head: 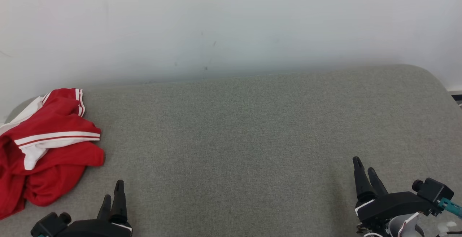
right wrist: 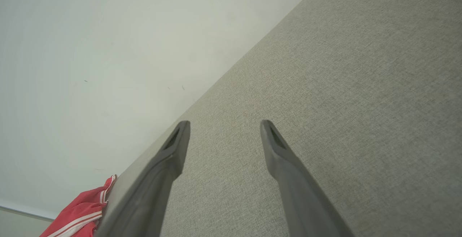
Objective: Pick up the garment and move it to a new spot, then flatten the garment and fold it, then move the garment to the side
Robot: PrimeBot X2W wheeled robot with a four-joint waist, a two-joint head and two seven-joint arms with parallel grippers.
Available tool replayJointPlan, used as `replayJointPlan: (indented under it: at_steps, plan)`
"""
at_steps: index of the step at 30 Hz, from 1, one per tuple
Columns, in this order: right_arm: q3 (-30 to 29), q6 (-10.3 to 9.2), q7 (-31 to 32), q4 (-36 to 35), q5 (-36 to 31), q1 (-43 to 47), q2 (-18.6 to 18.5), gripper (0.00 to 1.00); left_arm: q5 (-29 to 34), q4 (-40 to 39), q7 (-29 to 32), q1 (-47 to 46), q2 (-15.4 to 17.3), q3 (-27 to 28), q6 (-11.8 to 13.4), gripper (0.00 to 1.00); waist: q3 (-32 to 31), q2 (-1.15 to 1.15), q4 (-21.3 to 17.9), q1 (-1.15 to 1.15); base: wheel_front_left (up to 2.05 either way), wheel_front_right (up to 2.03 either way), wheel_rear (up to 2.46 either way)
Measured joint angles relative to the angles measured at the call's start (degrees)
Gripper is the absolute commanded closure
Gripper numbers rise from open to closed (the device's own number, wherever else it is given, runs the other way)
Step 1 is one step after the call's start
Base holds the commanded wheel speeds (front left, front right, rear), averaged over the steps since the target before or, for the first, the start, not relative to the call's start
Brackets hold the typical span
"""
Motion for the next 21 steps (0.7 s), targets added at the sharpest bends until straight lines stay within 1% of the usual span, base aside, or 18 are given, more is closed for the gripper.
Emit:
replayJointPlan:
  at_steps: [9,18,21]
  plan:
    - [0.6,-1.49,-1.8,-0.3,-6.8,-0.1,0.0,0.0,7.9,1.0,-1.9,-2.0,0.0,-1.6,1.5,0.0,0.1,0.0,0.9,0.0,0.0,0.0,0.0]
    - [2.1,-2.53,-3.8,-0.1,-14.0,-0.1,0.0,0.0,16.5,1.6,-3.8,-2.8,1.1,-3.6,2.5,0.0,-0.2,0.0,1.4,-0.01,0.0,0.0,0.0]
    - [2.6,-3.02,-4.3,0.2,-15.7,-0.2,0.0,0.0,19.2,1.9,-4.4,-3.6,1.5,-5.2,3.0,0.0,-0.4,0.0,1.5,-0.01,0.0,0.0,0.0]
